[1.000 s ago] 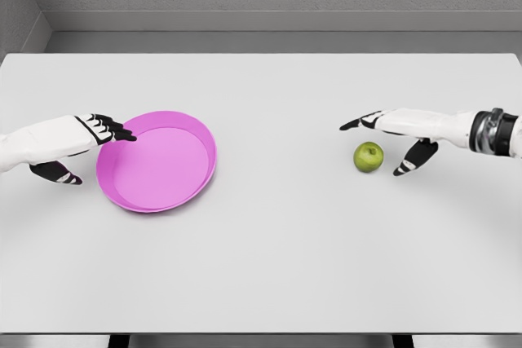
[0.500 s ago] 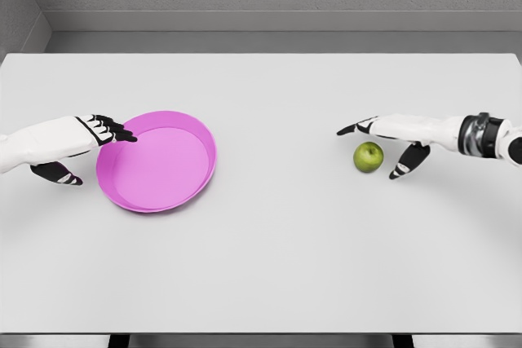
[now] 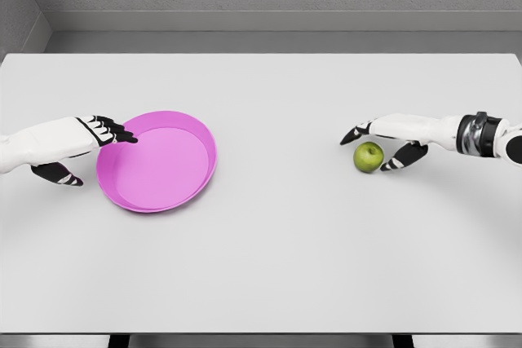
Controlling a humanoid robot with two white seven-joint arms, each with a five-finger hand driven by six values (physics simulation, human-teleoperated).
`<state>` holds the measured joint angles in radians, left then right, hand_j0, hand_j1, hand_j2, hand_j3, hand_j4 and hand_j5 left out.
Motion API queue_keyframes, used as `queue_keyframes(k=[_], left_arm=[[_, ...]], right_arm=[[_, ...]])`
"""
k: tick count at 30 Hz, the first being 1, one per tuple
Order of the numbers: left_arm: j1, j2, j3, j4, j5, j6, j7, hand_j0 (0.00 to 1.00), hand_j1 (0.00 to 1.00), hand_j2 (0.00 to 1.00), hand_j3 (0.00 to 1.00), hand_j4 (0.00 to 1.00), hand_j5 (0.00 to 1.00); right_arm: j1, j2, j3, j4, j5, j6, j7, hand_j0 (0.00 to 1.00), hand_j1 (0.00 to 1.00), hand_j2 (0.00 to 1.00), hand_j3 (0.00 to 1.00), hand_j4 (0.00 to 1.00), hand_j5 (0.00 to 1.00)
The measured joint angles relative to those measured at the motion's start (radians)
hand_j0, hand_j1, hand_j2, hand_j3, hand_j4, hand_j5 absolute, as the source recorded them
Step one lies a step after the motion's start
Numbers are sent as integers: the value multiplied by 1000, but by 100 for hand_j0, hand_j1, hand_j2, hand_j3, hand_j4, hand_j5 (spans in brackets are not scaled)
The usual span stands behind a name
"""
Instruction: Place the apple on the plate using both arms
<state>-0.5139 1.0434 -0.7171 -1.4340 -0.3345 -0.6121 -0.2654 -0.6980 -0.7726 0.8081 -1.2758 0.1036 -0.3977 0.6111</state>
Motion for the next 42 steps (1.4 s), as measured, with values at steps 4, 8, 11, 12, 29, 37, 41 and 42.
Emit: queue_keyframes(k=[4, 8, 11, 12, 29, 37, 41, 42], left_arm=[[0, 0, 0, 0, 0, 0, 0, 100, 100, 100, 100, 100, 100], [0, 0, -1, 0, 0, 0, 0, 100, 100, 100, 100, 100, 100], [0, 0, -1, 0, 0, 0, 0, 100, 100, 100, 100, 100, 100], [0, 0, -1, 0, 0, 0, 0, 100, 100, 100, 100, 100, 100], [0, -1, -2, 0, 0, 0, 0, 100, 100, 100, 100, 100, 100], [0, -1, -2, 0, 0, 0, 0, 100, 100, 100, 100, 100, 100], [-32, -14, -16, -6, 1, 0, -5, 100, 100, 100, 100, 100, 100], [-51, -26, -20, -7, 1, 0, -11, 100, 100, 100, 100, 100, 100]], right_arm=[[0, 0, 9, 0, 1, -2, 0, 55, 55, 55, 55, 55, 55], [0, 0, 14, 0, -2, -4, 0, 41, 41, 41, 41, 41, 41], [-2, -1, 15, 0, -3, -22, 0, 41, 41, 41, 41, 41, 41], [-8, -1, 15, -1, -5, -42, 0, 41, 41, 41, 41, 41, 41], [-51, 79, 97, -206, -50, -165, 0, 94, 94, 94, 94, 94, 94], [-55, 98, 71, -203, -42, -162, 0, 100, 100, 100, 100, 100, 100], [74, 39, -172, -97, -44, -200, 0, 100, 100, 100, 100, 100, 100], [90, 27, -242, -48, -44, -205, 0, 100, 100, 100, 100, 100, 100]])
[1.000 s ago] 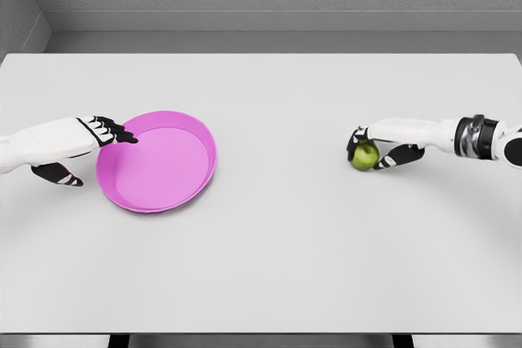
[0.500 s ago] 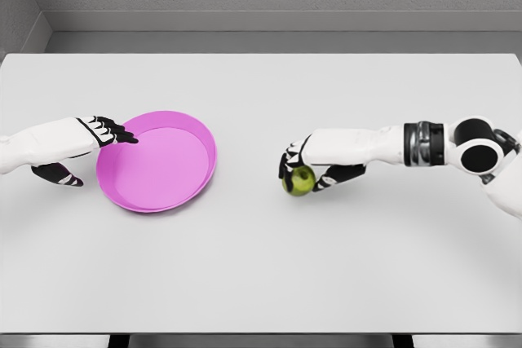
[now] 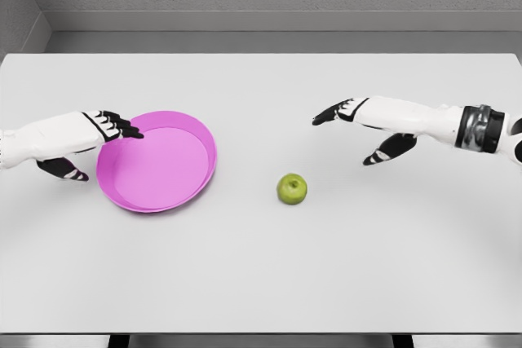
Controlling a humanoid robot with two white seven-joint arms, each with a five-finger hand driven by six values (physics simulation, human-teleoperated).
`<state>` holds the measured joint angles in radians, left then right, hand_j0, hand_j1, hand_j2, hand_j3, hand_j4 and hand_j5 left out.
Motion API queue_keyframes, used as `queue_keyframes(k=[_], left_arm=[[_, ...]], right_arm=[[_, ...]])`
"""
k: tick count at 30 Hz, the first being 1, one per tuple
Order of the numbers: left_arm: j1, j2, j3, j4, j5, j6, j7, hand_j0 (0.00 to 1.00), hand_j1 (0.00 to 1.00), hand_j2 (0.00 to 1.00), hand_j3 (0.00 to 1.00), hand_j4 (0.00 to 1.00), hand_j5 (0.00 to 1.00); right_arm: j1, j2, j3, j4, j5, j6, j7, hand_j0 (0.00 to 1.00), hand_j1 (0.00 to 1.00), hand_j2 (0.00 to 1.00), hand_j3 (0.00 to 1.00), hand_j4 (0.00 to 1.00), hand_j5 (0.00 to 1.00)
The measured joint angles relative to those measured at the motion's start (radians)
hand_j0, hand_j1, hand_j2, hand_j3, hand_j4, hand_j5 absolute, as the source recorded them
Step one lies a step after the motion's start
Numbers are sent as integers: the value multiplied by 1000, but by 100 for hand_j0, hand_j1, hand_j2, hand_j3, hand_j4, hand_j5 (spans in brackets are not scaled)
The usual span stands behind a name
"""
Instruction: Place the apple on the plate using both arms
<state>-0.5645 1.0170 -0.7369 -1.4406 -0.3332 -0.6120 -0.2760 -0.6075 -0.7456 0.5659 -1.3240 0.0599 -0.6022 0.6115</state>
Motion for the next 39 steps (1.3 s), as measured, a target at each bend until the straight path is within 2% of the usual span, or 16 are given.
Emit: queue_keyframes(k=[2, 4, 5, 6, 8, 12, 18, 22, 25, 31, 36, 39], left_arm=[[-40, -50, -4, -2, 2, 0, -17, 100, 100, 100, 100, 100, 100], [-86, -131, -11, -3, 2, 0, -76, 100, 100, 100, 100, 100, 100], [-164, -177, -37, -3, 4, 1, -104, 100, 100, 100, 100, 100, 100], [-193, -220, -71, -2, 5, 1, -123, 100, 100, 100, 100, 100, 100], [-199, -294, -121, -2, 5, 0, -148, 100, 100, 100, 100, 100, 100], [-256, -416, -187, 4, -4, 0, -173, 100, 100, 100, 100, 100, 100], [-279, -560, -240, 34, -35, -1, -182, 100, 100, 100, 100, 100, 100], [-279, -613, -261, 112, -69, -1, -182, 100, 100, 100, 100, 100, 100], [-278, -629, -267, 139, -89, -1, -182, 100, 100, 100, 100, 100, 100], [-282, -638, -286, 152, -100, -1, -182, 100, 100, 100, 100, 100, 100], [-298, -641, -292, 153, -101, -1, -183, 93, 93, 93, 93, 93, 93], [-308, -642, -303, 147, -98, -1, -183, 93, 93, 93, 93, 93, 93]], right_arm=[[2, -15, -100, 98, 0, -5, 0, 100, 100, 100, 100, 100, 100], [11, -21, -146, 145, 2, -8, 0, 100, 100, 100, 100, 100, 100], [3, -22, -150, 142, 1, -8, 0, 100, 100, 100, 100, 100, 100], [0, -23, -149, 132, 1, -9, 0, 100, 100, 100, 100, 100, 100], [-5, -22, -143, 112, -1, -10, 0, 100, 100, 100, 100, 100, 100], [-8, -22, -138, 95, -3, -11, 0, 100, 100, 100, 100, 100, 100], [-9, -24, -136, 90, -3, -11, 0, 100, 100, 100, 100, 100, 100], [-9, -25, -136, 90, -3, -11, 0, 100, 100, 100, 100, 100, 100], [-9, -24, -136, 89, -3, -12, 0, 100, 100, 100, 100, 100, 100], [-9, -20, -135, 87, -3, -12, 0, 100, 100, 100, 100, 100, 100], [-18, -20, -127, 83, -5, -11, 0, 100, 100, 100, 100, 100, 100], [-26, -23, -125, 84, -5, -11, 0, 100, 100, 100, 100, 100, 100]])
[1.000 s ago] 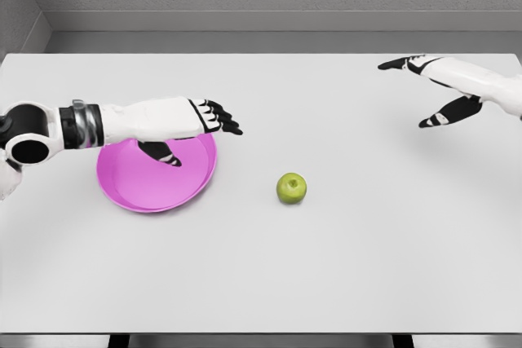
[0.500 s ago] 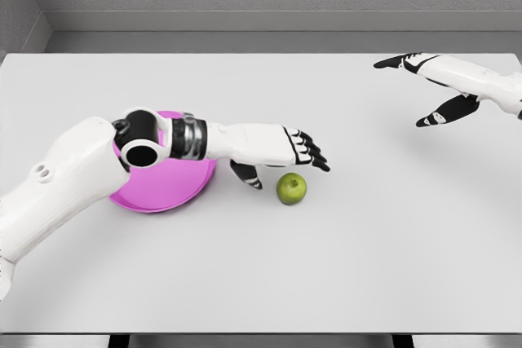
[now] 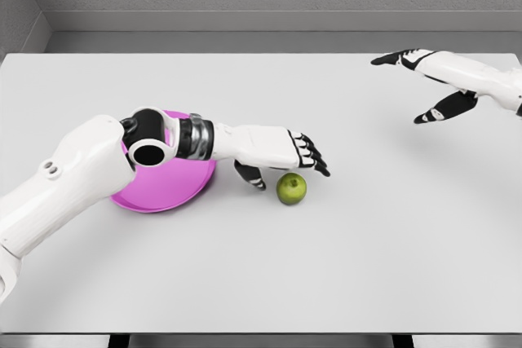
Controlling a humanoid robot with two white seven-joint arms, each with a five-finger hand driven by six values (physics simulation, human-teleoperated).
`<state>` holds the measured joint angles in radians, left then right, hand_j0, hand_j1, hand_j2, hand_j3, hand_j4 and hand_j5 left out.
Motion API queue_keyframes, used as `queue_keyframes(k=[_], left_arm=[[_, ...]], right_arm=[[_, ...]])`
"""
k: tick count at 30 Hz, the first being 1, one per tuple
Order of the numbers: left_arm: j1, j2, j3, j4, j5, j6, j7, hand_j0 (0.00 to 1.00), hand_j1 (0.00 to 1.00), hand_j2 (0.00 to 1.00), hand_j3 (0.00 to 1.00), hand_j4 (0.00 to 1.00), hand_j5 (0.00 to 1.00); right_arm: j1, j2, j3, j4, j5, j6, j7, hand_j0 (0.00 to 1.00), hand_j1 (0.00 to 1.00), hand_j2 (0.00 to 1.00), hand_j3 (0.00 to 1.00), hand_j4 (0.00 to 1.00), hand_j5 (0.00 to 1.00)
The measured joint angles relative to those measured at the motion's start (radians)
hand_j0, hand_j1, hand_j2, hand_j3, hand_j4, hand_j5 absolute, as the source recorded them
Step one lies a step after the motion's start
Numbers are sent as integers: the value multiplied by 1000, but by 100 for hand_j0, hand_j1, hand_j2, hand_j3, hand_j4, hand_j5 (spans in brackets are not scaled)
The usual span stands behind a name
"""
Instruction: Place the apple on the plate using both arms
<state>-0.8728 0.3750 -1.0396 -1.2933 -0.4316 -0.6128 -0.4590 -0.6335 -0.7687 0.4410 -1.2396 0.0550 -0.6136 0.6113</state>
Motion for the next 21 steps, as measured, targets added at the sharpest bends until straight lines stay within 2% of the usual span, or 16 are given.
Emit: queue_keyframes(k=[12, 21], left_arm=[[-2, -5, -42, -10, 6, 0, 0, 93, 93, 93, 93, 93, 93], [-3, 2, -45, -10, 5, 0, -8, 84, 84, 84, 84, 84, 84]], right_arm=[[-2, 0, 3, -2, 0, 0, 0, 100, 100, 100, 100, 100, 100], [-2, -5, 2, -3, 0, 0, 0, 100, 100, 100, 100, 100, 100]])
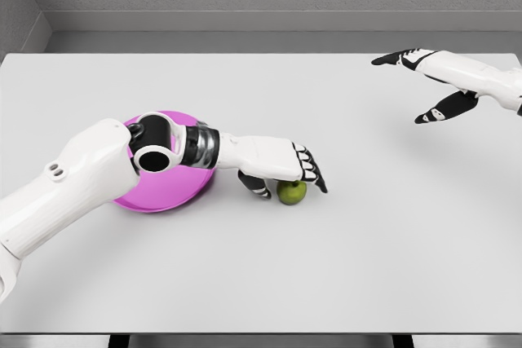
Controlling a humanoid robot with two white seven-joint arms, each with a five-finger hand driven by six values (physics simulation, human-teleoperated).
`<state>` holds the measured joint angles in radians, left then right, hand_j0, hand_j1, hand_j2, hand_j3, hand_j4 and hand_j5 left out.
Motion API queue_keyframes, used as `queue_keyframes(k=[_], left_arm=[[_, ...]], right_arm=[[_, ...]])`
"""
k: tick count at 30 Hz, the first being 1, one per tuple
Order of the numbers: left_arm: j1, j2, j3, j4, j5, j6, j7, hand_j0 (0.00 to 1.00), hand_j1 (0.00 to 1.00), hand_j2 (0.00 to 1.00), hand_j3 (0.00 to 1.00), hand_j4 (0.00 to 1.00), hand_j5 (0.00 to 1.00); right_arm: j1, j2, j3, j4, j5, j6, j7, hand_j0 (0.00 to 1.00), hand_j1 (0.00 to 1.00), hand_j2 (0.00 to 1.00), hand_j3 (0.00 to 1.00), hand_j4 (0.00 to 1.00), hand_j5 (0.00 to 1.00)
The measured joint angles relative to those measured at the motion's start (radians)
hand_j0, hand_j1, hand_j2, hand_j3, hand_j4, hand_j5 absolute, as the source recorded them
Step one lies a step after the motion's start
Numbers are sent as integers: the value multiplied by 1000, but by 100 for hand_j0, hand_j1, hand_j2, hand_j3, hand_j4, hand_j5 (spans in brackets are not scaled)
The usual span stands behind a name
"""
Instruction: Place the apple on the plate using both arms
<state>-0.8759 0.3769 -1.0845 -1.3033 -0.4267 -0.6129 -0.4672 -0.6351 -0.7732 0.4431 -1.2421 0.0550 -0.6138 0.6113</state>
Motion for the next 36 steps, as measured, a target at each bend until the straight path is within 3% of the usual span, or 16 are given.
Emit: queue_keyframes(k=[9, 21, 28, 32, 36], left_arm=[[0, 0, -14, 0, 0, 0, -1, 80, 80, 80, 80, 80, 80], [0, 1, -25, 0, 1, 0, -4, 51, 51, 51, 51, 51, 51], [-12, 7, -25, 0, 6, 0, -5, 42, 42, 42, 42, 42, 42], [-46, 50, -20, -6, 57, 0, -3, 41, 41, 41, 41, 41, 41], [-61, 163, 25, -9, 153, 0, -1, 41, 41, 41, 41, 41, 41]], right_arm=[[-2, -2, 0, 0, 0, 0, 0, 100, 100, 100, 100, 100, 100], [-5, -2, -1, 0, 0, 0, 0, 100, 100, 100, 100, 100, 100], [-5, -2, -1, 0, 0, 0, 0, 100, 100, 100, 100, 100, 100], [-6, -2, -1, 0, 0, 0, 0, 100, 100, 100, 100, 100, 100], [-6, -2, -1, 0, 0, 0, 0, 100, 100, 100, 100, 100, 100]])
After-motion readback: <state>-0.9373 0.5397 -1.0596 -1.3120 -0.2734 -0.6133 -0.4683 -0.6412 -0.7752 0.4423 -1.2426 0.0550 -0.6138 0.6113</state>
